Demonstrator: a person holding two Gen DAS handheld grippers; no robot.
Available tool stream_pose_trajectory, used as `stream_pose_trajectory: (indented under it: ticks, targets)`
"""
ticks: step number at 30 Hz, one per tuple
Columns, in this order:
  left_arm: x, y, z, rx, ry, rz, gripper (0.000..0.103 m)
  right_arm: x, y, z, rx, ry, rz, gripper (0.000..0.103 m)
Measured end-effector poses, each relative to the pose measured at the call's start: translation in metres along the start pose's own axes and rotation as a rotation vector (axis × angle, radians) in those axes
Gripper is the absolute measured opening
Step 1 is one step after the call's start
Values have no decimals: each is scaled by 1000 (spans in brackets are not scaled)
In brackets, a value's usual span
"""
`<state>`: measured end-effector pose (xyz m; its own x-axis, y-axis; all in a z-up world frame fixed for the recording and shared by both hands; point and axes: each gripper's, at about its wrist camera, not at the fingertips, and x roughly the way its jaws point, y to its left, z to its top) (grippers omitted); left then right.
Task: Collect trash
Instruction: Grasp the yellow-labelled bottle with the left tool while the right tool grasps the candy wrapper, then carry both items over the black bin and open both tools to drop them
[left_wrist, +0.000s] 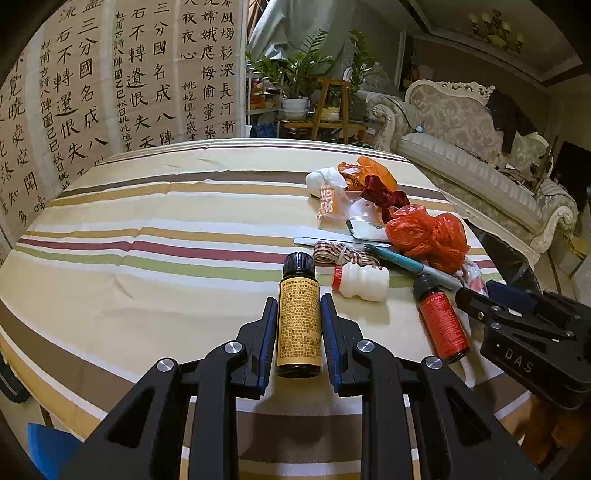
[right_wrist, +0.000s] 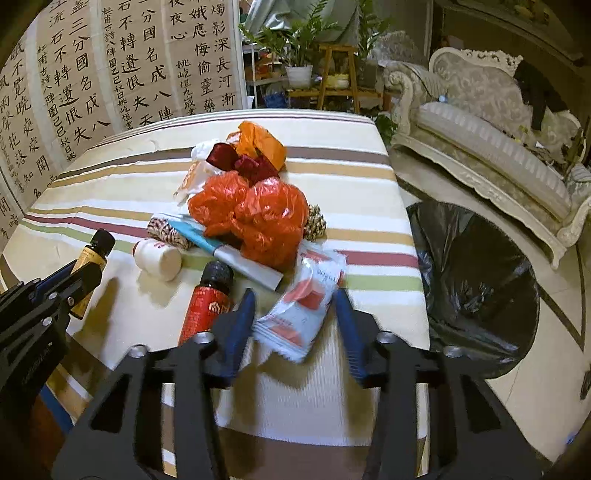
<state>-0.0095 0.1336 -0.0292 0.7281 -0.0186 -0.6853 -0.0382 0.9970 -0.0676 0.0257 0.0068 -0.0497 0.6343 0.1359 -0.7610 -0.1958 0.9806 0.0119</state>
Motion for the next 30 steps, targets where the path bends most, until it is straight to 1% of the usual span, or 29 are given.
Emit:
stream_pose_trajectory:
  ticks: [6, 13, 15, 23, 27, 30]
  targets:
    - [5, -5, 0, 3, 7, -31, 25, -2, -3, -4, -7, -4, -5, 32]
    - [6, -18, -1, 16, 8, -55, 25, -5, -11, -6, 1, -12, 6, 29]
    - [6, -21, 0, 18, 7, -59, 25, -7, -14, -6, 3, -21, 4, 27]
    - [3, -28, 1, 20, -2, -48, 25, -16, -24, -5, 16, -56, 10, 27]
    - [-3, -31, 5, 10, -22, -42, 25, -18, -32, -5, 27, -67, 13, 27]
    - [-9, -38, 7, 13, -40, -51, 25, -23, -41, -5, 40, -90, -2, 27]
